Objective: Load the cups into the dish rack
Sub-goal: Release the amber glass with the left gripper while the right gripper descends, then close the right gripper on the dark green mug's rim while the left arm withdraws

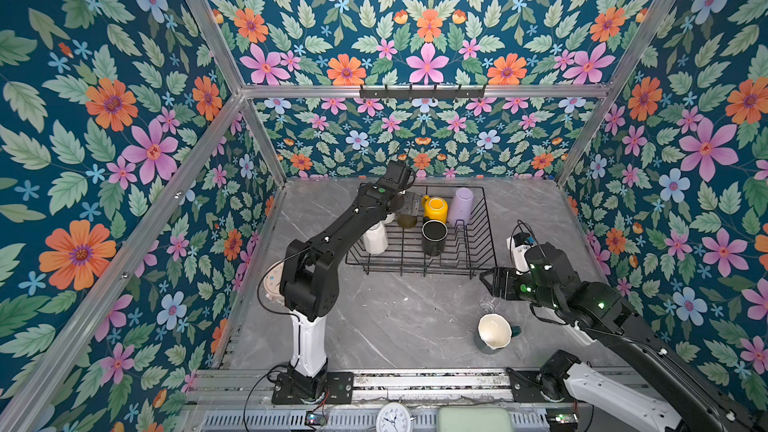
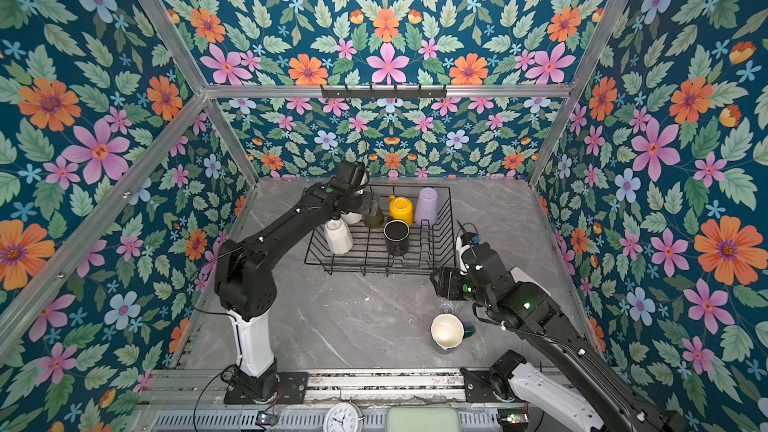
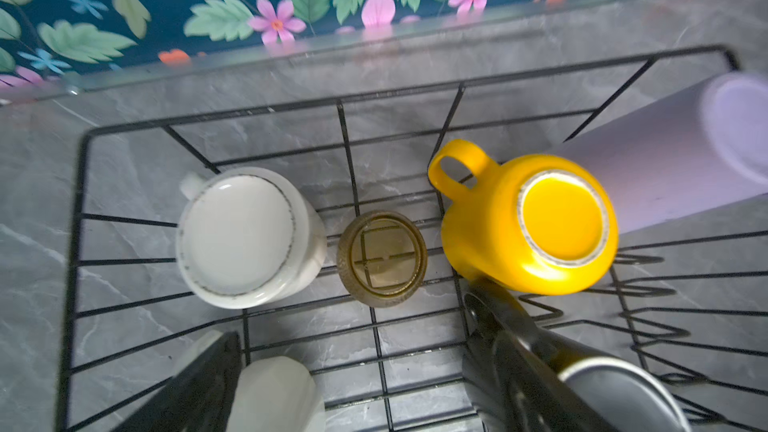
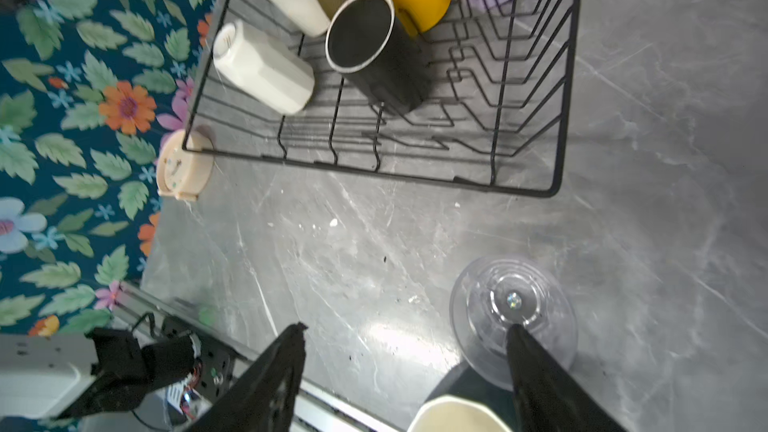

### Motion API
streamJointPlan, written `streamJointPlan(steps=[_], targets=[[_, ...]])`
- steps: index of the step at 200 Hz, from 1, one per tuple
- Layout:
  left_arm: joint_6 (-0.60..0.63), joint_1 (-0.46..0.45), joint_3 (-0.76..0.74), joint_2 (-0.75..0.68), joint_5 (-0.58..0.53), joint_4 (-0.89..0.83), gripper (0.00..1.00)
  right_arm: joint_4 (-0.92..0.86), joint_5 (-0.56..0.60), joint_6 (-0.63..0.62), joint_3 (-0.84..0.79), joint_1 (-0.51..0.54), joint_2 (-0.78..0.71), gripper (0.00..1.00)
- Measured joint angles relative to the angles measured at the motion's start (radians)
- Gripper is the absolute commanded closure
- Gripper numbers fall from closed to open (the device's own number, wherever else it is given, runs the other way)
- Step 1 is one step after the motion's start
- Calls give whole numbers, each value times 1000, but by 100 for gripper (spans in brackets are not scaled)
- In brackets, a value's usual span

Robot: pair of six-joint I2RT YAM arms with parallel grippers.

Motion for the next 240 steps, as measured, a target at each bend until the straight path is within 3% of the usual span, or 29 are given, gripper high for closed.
streamJointPlan(steps=[54, 112, 163, 240], targets=[[1, 10, -310, -349, -51, 236, 0, -186, 157, 137, 33, 258, 90, 40], [-10, 47, -575, -631, -90, 395, 0, -268, 230, 365, 24, 467, 167, 50], [-27, 75, -678, -800, -106, 417, 0, -257, 237, 496, -3, 529, 259, 53], [-47, 86, -739, -914, -131, 432, 0, -188, 229, 548, -82, 533, 325, 62]])
